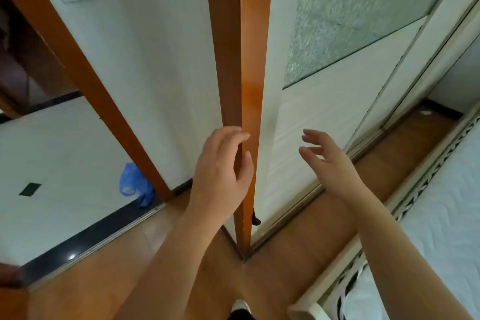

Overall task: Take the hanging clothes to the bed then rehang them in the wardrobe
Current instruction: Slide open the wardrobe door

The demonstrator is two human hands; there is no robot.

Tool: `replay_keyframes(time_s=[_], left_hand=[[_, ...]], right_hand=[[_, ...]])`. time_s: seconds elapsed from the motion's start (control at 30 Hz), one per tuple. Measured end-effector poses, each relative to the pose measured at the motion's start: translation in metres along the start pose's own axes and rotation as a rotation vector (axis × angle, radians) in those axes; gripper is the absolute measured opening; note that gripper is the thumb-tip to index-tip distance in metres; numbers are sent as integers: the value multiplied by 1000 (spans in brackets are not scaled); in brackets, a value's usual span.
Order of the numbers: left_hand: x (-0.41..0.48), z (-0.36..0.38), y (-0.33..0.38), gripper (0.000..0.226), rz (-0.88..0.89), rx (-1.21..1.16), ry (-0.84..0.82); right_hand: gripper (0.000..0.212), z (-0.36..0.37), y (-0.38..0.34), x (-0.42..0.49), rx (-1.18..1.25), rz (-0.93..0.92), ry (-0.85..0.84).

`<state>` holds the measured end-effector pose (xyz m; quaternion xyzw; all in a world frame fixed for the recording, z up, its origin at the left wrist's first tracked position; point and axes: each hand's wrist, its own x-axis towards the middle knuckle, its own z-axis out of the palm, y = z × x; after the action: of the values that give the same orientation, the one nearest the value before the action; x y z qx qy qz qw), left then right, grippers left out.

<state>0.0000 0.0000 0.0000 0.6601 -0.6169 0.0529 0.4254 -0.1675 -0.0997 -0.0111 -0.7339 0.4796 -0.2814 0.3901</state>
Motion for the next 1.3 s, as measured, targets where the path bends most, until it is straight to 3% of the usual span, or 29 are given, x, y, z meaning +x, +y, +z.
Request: replay_keyframes(time_s=[0.13, 0.27, 0.5, 0.7, 0.93, 1.13, 1.3], left_hand=[[50, 0, 3, 41, 119, 58, 231], [87, 2, 13, 58, 150, 104, 320], [120, 17, 41, 86, 30, 157, 441], [120, 27, 33, 83, 38, 254, 526], [124, 24, 35, 79, 56, 222, 554], [150, -1, 54, 44, 294, 377, 701], [181, -23, 76, 47, 327, 498, 776]], right_hand=[[56, -7, -29, 36, 73, -76, 97], [64, -12, -51, 72, 213, -144, 163], [77, -1, -71, 91, 236, -213, 81], [95, 2, -72, 100, 288, -206, 124], [96, -20, -59, 120, 324, -179, 158], [81, -61, -44, 141, 315, -131, 176], [80, -93, -65, 150, 254, -257, 409]])
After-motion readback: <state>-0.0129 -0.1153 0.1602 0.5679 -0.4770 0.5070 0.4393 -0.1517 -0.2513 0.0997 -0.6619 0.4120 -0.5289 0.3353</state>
